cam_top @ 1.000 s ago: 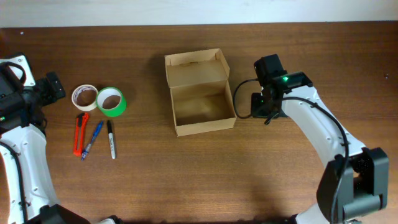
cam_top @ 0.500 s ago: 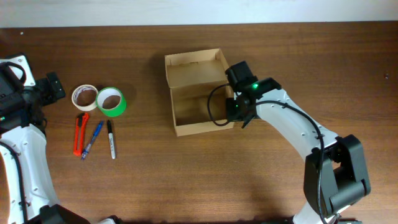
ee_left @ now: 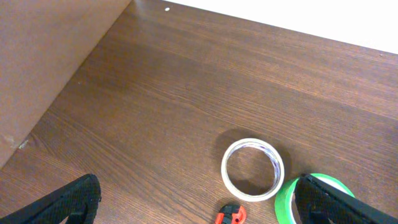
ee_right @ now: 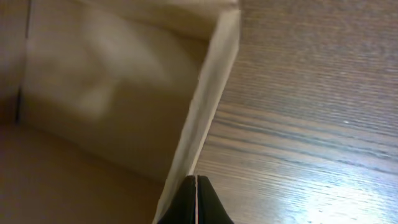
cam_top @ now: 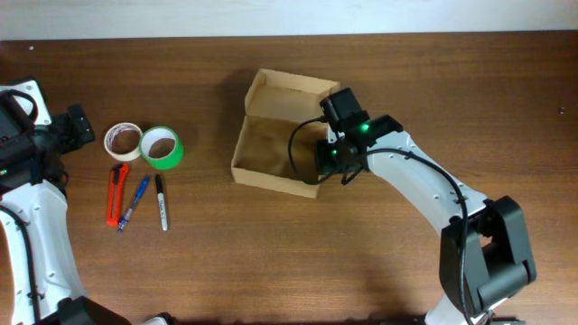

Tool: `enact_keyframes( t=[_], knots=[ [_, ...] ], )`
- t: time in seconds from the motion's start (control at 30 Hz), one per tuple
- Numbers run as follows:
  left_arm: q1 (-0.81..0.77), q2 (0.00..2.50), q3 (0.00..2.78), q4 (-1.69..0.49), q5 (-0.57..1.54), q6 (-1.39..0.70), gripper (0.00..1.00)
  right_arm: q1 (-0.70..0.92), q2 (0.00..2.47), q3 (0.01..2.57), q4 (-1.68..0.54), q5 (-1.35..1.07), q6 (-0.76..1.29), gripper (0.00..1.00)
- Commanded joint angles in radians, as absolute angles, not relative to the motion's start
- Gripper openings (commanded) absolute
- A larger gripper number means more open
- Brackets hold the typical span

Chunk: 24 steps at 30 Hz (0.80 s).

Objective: Pack container

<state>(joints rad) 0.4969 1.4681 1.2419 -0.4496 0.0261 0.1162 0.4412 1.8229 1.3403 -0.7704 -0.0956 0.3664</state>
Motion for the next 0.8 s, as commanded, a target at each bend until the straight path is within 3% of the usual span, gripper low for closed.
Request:
enact_keyframes(
  t=[0.0, 0.23, 0.47, 0.77],
  knots=[
    [0.501, 1.474, 1.26, -0.45, 0.027, 0.133, 1.0, 0.45, 1.825, 1.341, -0.776, -0.044, 0.371, 0.04],
    [0.501, 1.474, 1.26, -0.45, 0.027, 0.133, 1.0, 0.301, 1.807, 1.441, -0.97, 0.182, 0.31, 0.04],
    [0.501, 1.474, 1.26, -0.45, 0.027, 0.133, 1.0, 0.074, 1.787, 1.714, -1.152, 0.195, 0.263, 0.05],
    [0.501, 1.474, 1.26, -0.45, 0.027, 0.133, 1.0, -0.171, 1.787, 1.946, -1.231, 0.194, 0.187, 0.27]
  ],
)
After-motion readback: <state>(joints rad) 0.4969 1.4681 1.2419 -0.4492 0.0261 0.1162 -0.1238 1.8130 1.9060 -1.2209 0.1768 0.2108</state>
